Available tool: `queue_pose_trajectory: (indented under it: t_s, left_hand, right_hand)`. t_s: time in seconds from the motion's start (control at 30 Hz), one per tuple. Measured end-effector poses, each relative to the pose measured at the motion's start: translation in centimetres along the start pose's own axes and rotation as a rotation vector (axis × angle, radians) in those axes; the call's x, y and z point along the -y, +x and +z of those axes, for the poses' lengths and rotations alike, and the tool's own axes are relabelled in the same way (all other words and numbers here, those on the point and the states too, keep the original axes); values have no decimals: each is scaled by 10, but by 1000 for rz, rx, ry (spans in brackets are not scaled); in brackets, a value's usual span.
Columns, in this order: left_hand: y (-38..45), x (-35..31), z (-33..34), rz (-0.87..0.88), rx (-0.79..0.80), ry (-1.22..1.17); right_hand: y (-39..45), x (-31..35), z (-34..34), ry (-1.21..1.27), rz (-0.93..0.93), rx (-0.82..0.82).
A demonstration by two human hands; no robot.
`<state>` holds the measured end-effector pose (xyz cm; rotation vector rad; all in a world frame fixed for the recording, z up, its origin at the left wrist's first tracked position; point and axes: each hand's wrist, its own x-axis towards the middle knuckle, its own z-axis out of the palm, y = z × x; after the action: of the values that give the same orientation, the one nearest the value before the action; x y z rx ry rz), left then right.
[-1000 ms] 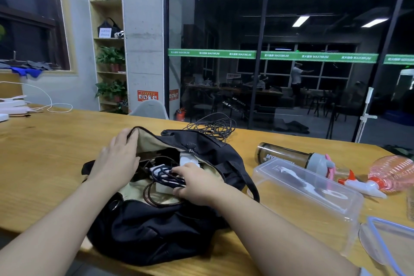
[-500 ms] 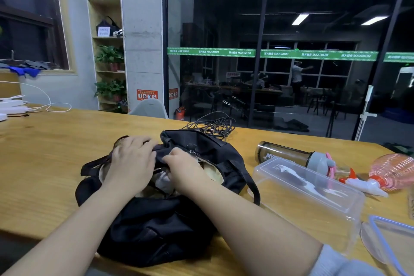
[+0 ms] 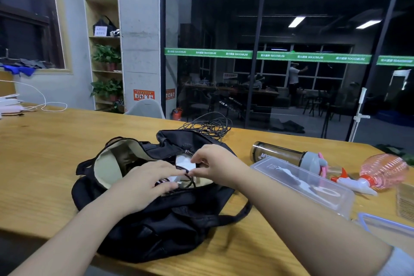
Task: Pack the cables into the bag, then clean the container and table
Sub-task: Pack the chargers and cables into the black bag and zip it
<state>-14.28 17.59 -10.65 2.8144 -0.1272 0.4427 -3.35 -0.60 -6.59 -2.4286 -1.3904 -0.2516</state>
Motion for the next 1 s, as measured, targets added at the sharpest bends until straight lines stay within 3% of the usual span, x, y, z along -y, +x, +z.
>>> queue_pose_trajectory:
  t_s: [0.13, 0.37, 0.6, 0.77, 1.0]
  left_hand:
    - [3, -4, 0, 57, 32, -1]
    - [10, -8, 5, -34, 66, 111]
    - [10, -17, 5, -148, 0, 234]
    - [10, -26, 7, -186, -28, 288]
    - [12, -23, 6, -188, 59, 267]
  right_hand:
    - [-12, -4, -5, -62, 26, 29]
    - [-32, -3, -3, -31, 34, 176]
    - [-38, -12, 0, -72, 40, 82]
    - [-38, -13, 5, -99, -5, 164]
    - [-40, -16, 6, -62, 18, 110]
